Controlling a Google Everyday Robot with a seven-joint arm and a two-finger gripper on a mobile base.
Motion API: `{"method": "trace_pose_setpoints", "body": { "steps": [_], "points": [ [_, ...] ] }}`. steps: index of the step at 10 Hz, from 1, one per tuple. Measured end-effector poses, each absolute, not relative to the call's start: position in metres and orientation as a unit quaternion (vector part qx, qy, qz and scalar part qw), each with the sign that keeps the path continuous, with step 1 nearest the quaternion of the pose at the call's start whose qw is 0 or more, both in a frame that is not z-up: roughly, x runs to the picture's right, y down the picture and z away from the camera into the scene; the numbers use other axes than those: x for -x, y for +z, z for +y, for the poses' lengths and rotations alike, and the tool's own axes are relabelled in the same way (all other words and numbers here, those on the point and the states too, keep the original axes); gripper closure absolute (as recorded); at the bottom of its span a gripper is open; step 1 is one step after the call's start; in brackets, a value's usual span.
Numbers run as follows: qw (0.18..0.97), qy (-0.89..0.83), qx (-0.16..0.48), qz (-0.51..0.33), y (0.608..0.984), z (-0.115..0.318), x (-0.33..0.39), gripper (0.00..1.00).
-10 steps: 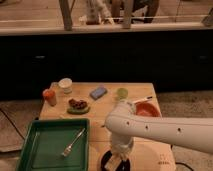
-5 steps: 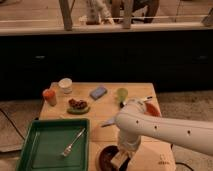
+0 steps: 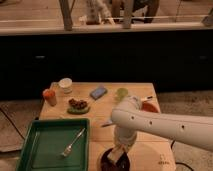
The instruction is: Wipe purple bowl with eraser
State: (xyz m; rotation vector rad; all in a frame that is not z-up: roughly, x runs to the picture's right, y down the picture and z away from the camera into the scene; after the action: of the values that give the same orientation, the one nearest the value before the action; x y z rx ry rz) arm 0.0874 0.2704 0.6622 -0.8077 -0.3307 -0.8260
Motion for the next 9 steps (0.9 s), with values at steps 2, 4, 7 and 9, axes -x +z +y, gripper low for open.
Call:
{"method": "trace_pose_setpoints", "body": {
  "steps": [2, 4, 7, 9],
  "points": [
    [0.822, -0.397, 0.377, -0.158, 0.6644, 0.2653, -0.0814, 0.95],
    [0.819, -0.404, 0.375, -0.159, 0.6657, 0.2614, -0.0777, 0.95],
    [0.818, -0.407, 0.373, -0.160, 0.6660, 0.2604, -0.0764, 0.95],
    [0.818, -0.407, 0.373, -0.160, 0.6660, 0.2604, -0.0756, 0.95]
  ]
}}
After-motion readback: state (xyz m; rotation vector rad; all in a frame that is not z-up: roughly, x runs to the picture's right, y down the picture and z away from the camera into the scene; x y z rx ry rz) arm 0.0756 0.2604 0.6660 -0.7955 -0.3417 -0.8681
